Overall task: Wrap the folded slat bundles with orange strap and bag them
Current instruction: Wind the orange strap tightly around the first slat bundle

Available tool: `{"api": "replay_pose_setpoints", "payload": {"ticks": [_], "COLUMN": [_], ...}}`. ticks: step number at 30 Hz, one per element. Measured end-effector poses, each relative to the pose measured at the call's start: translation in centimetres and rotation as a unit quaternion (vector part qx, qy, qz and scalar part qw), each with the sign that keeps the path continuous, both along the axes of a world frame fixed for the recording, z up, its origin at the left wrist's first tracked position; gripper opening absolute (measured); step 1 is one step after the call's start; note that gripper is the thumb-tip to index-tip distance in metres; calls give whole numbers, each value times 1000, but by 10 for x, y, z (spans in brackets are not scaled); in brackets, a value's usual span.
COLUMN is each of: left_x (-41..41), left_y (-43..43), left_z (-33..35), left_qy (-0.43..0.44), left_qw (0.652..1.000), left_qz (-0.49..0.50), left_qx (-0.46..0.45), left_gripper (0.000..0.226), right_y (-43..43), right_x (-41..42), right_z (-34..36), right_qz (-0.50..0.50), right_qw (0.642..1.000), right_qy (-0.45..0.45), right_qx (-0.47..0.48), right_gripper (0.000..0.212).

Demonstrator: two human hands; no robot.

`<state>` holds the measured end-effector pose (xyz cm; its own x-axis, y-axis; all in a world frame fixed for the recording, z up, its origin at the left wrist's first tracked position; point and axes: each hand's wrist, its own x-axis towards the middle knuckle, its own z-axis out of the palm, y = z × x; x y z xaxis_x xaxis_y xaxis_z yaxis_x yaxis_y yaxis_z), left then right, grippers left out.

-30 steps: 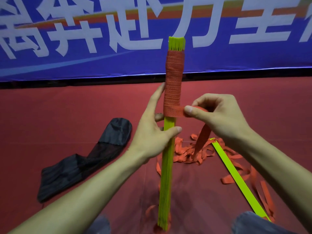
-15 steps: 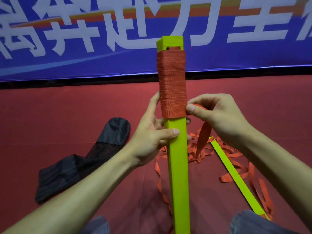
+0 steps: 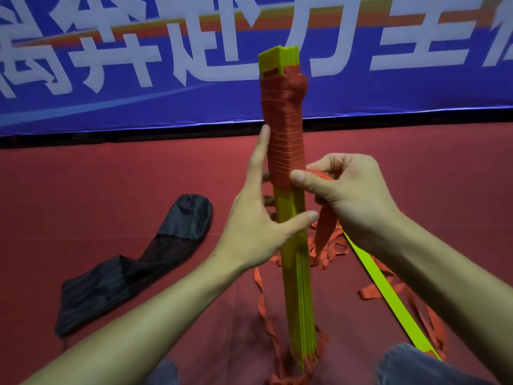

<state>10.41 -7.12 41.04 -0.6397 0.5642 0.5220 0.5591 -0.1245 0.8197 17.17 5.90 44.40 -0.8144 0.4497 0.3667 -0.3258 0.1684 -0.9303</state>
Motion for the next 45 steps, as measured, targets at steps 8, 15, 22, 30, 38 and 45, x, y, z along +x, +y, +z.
{"api": "replay_pose_setpoints", "payload": {"ticks": [8, 15, 22, 30, 38, 45], "left_x": [0, -12, -18, -18, -16, -3], "left_y": [1, -6, -4, -4, -7, 3], "left_z": [-1, -5, -12, -7, -2, -10], "left_qy": [-4, -60, -123, -185, -164, -24], "left_qw": [996, 998, 990, 969, 979, 994], "left_qz": [77, 21, -64, -161, -125, 38], "left_qx": [-52, -26, 5, 13, -6, -104], "left_gripper": [118, 109, 100, 92, 116, 125], "right_y": [-4, 17, 22, 26, 14, 3], "right_x": [-3, -5, -8, -7, -5, -4], "right_z": [-5, -10, -12, -14, -12, -14], "right_qz": [-51, -5, 8, 98, 61, -66], "right_qw": [998, 997, 998, 993, 993, 993], "right_qy": [-9, -19, -7, -42, -85, -67], "right_qx": [44, 69, 64, 54, 47, 74], "right_gripper": [24, 20, 19, 24, 26, 36]}}
